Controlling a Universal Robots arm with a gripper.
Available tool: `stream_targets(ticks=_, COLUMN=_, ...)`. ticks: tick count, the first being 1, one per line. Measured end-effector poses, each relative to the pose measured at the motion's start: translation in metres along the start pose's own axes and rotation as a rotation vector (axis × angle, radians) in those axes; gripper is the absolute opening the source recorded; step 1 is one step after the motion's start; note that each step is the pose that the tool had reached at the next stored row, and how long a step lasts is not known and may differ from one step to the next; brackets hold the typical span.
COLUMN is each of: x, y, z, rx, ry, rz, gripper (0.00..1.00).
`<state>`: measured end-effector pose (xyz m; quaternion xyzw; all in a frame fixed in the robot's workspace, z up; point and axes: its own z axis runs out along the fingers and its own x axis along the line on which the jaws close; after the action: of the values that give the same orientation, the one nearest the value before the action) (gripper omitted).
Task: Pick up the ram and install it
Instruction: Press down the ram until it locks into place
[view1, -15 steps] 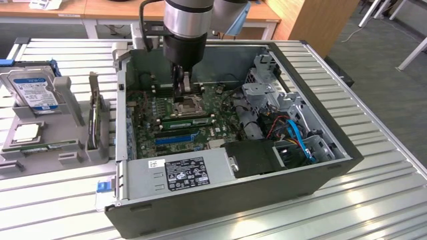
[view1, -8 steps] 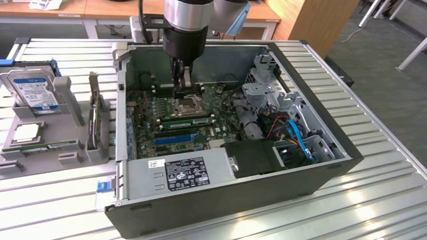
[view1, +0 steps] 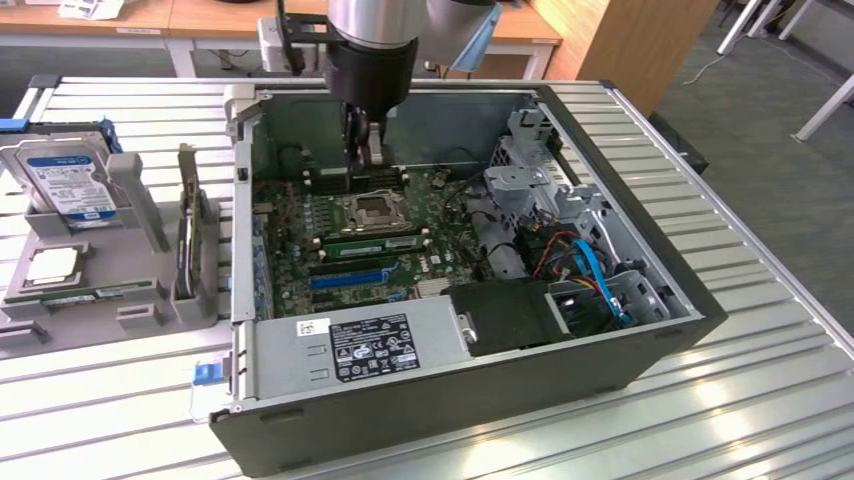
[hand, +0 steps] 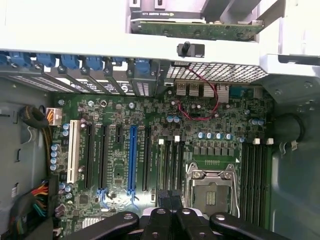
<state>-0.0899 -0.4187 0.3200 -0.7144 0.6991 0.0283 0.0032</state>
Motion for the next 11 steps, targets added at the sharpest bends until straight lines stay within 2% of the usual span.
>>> stream_targets(ticks=11, x=-0.001, y=0.0005, z=-0.0135, rx=0.0, ry=0.0004, rz=0.0, gripper=0.1)
